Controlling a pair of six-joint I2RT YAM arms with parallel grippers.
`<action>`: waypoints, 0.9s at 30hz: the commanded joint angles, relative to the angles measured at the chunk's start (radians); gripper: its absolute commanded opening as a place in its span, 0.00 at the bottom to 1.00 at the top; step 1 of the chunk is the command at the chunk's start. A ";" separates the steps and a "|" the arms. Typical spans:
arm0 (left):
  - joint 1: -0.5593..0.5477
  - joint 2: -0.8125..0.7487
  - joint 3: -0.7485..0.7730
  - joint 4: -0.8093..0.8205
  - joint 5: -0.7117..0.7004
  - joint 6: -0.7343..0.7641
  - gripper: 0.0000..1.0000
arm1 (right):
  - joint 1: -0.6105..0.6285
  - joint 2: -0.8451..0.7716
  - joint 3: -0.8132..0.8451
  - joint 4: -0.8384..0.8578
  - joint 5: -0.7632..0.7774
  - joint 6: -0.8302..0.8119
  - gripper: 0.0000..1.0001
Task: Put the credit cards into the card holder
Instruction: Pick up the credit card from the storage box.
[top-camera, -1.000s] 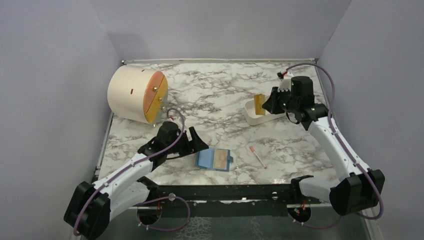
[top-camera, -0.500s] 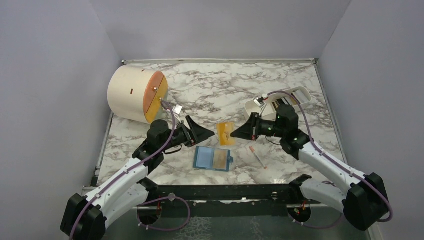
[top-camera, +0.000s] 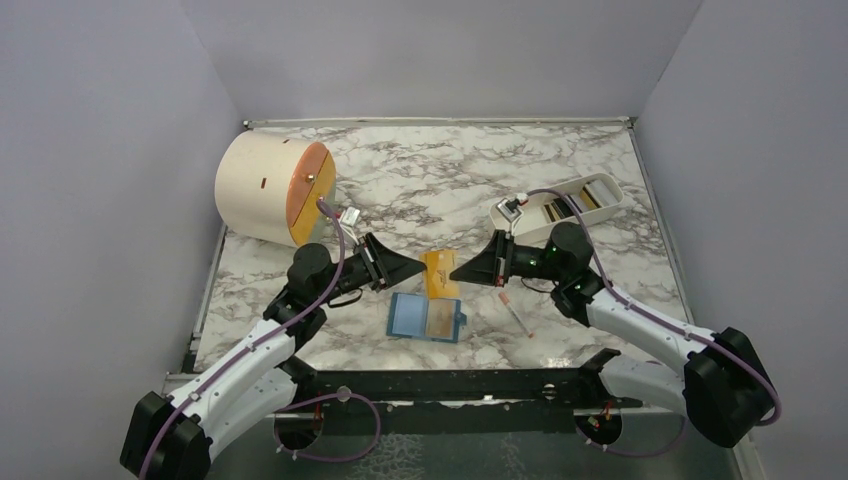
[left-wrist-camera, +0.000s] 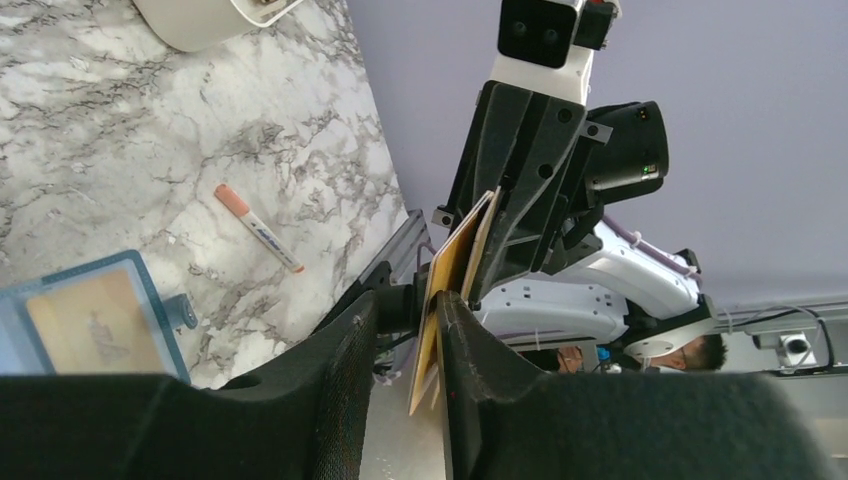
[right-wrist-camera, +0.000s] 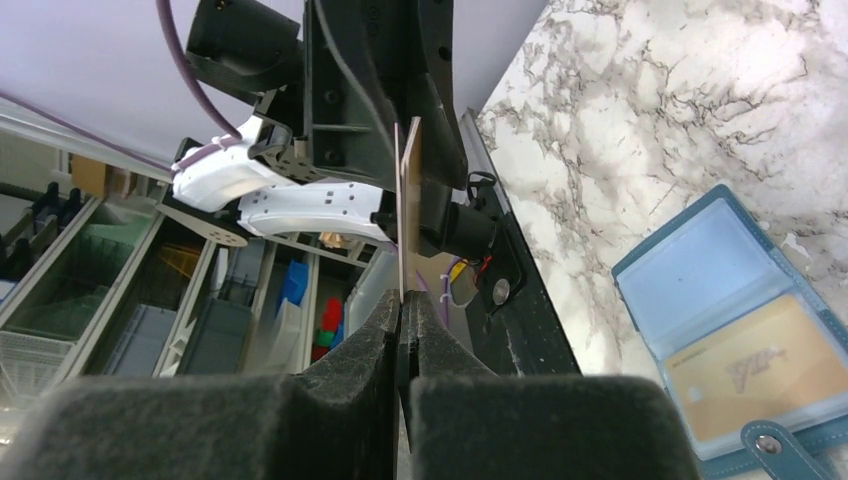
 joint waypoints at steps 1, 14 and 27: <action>-0.003 -0.008 -0.016 0.066 0.032 -0.015 0.26 | 0.010 0.010 -0.009 0.073 -0.015 0.022 0.01; -0.006 0.011 -0.033 0.084 0.034 -0.006 0.26 | 0.012 0.053 -0.067 0.200 -0.018 0.085 0.01; -0.040 0.045 -0.063 0.153 0.014 -0.026 0.00 | 0.017 0.086 -0.095 0.285 -0.039 0.111 0.01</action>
